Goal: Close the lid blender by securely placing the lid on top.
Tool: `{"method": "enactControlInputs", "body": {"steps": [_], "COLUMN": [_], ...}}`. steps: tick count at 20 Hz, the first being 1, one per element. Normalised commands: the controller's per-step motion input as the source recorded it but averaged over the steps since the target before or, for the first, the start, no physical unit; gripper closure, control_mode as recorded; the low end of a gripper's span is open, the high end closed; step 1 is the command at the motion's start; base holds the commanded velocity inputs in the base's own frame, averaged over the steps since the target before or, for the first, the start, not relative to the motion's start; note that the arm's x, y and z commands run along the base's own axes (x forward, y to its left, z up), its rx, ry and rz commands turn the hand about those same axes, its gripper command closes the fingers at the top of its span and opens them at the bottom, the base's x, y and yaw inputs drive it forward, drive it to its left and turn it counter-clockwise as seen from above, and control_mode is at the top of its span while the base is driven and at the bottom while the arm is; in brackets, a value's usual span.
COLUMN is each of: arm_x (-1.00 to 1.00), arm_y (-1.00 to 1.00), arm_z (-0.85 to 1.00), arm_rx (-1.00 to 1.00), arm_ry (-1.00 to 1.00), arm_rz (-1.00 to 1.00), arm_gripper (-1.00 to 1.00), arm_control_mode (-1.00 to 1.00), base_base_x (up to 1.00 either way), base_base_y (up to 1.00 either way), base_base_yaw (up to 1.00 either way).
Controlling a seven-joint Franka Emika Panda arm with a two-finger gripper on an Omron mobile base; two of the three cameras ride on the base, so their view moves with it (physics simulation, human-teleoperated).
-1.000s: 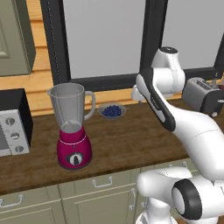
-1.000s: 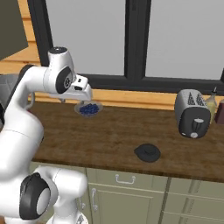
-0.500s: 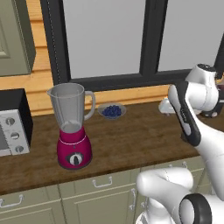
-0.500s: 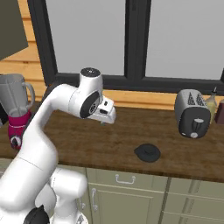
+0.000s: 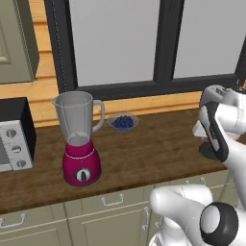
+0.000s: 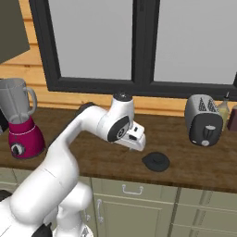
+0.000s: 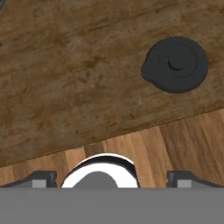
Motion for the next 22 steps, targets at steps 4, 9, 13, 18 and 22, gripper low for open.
{"method": "enactControlInputs", "body": {"steps": [4,9,13,18,22], "arm_x": [0.11,0.24,0.44,0.4,0.34], "arm_y": [-0.48,-0.38,-0.33,-0.31,-0.39], "arm_z": [-0.3,-0.37,-0.26,-0.24,-0.4], "arm_rx": [0.0,-0.03,-0.01,0.01,0.01], "arm_ry": [0.15,0.12,0.05,0.0,0.0], "arm_rz": [-0.07,-0.05,0.0,0.0,0.0], "arm_gripper": [-1.0,-1.0,-1.0,-1.0,-1.0], "arm_control_mode": [-1.0,-1.0,-1.0,-1.0,-1.0], "base_base_x": [0.0,0.0,0.0,0.0,0.0], "base_base_y": [0.0,0.0,0.0,0.0,0.0], "base_base_yaw": [0.0,0.0,0.0,0.0,0.0]}}
